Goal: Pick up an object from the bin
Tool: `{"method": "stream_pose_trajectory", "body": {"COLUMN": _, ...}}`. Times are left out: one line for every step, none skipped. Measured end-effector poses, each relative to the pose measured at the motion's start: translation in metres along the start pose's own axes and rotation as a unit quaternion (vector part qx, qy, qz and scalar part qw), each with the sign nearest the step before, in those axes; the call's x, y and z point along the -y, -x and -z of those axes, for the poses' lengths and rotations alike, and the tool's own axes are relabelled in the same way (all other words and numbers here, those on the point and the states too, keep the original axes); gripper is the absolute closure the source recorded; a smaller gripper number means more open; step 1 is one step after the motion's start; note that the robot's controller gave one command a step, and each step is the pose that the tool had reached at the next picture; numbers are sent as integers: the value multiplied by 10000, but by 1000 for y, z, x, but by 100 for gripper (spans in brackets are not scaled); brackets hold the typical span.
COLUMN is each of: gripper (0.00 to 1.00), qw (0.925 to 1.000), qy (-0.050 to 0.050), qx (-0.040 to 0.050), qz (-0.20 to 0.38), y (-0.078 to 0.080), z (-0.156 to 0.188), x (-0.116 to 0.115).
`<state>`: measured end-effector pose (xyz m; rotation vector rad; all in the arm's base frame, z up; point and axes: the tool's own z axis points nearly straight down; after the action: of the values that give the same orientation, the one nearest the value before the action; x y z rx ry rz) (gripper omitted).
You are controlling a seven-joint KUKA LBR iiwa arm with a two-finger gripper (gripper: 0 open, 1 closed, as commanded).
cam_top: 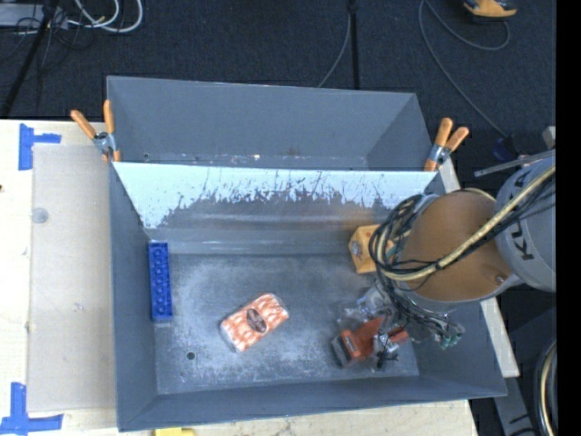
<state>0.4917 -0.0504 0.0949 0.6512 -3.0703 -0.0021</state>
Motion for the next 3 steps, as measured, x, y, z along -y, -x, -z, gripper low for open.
{"method": "stream_pose_trajectory", "body": {"gripper": 100, "qw": 10000, "qy": 0, "qx": 0, "qz": 2, "y": 0, "z": 0, "x": 0}}
{"method": "stream_pose_trajectory", "body": {"gripper": 100, "qw": 9996, "qy": 44, "qx": -55, "qz": -284, "y": 14, "z": -5, "x": 20}}
{"method": "stream_pose_trajectory", "body": {"gripper": 100, "qw": 9983, "qy": 12, "qx": 4, "qz": -583, "y": 84, "z": 32, "x": 11}}
